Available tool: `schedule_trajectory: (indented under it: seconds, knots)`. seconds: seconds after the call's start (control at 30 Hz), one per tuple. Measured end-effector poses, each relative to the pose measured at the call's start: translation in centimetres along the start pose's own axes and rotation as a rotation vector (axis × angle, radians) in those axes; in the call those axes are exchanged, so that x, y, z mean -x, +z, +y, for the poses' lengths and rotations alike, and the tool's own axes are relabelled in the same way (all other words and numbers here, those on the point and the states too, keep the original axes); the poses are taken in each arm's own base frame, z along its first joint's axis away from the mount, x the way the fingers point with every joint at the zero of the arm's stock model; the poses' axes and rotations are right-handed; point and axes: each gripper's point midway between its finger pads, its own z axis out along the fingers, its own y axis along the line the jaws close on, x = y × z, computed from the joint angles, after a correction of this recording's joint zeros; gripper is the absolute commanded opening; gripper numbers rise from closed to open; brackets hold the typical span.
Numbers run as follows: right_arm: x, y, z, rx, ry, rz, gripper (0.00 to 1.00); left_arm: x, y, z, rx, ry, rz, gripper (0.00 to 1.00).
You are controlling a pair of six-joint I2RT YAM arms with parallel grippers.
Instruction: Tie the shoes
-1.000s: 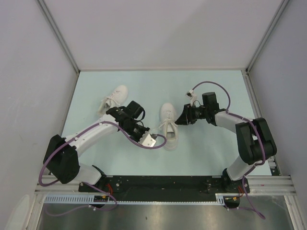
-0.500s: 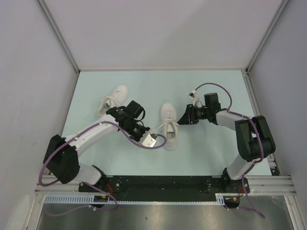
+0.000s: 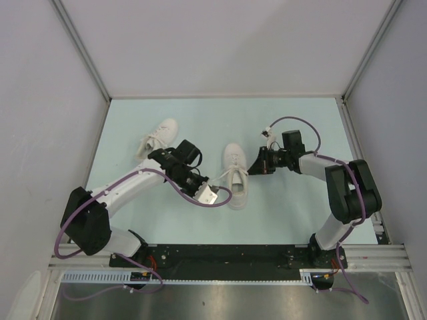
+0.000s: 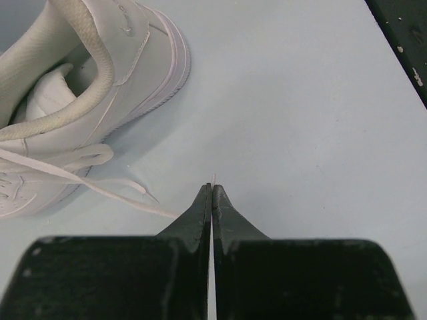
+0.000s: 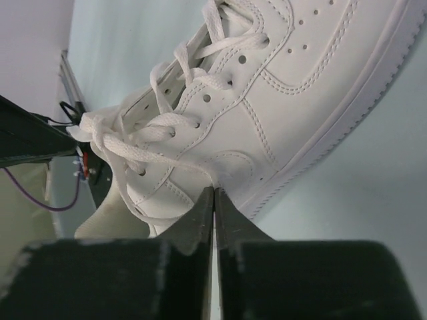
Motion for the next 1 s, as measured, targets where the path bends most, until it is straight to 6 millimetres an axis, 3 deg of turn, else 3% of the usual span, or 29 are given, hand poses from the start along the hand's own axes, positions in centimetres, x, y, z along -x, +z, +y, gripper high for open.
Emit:
schedule_trajectory:
  seconds: [0.27,0.43,0.57,0.63,0.7,0.77,0.87,1.0]
  knots:
    - [0.9,-1.3,-1.1,-0.014,0.045,-0.038,0.00,-0.2,0.3,0.2,0.005,0.000,0.000,0.00]
    - [3.3,-3.3,0.0,-0.068,-0.030,-0.126,0.00,-0.9,1.1,-1.2,-0.022,-0.033,0.004,0.00]
    - [4.8,-4.5,1.6,-0.095,-0.132,-0.182,0.00,-1.6,1.5,-1.7,-0.025,-0.077,0.007,0.18]
    - [4.7,-4.3,1.9,-0.101,-0.162,-0.177,0.00,-1.8,1.5,-1.5,-0.013,-0.116,-0.002,0.32]
    - [4.1,-3.9,2.0,-0.110,-0.177,-0.157,0.00,-1.9,1.1,-1.0,0.011,-0.194,-0.032,0.39]
    - [3.6,-3.5,2.1,-0.116,-0.194,-0.135,0.00,-2.4,0.0,0.3,0.059,-0.302,-0.064,0.41]
    - [3.2,-3.2,2.4,-0.127,-0.230,-0.117,0.00,-3.6,-2.9,3.9,0.204,-0.457,-0.119,0.42]
    - [3.2,-3.5,2.7,-0.144,-0.265,-0.120,0.00,-4.4,-5.5,8.1,0.372,-0.545,-0.163,0.41]
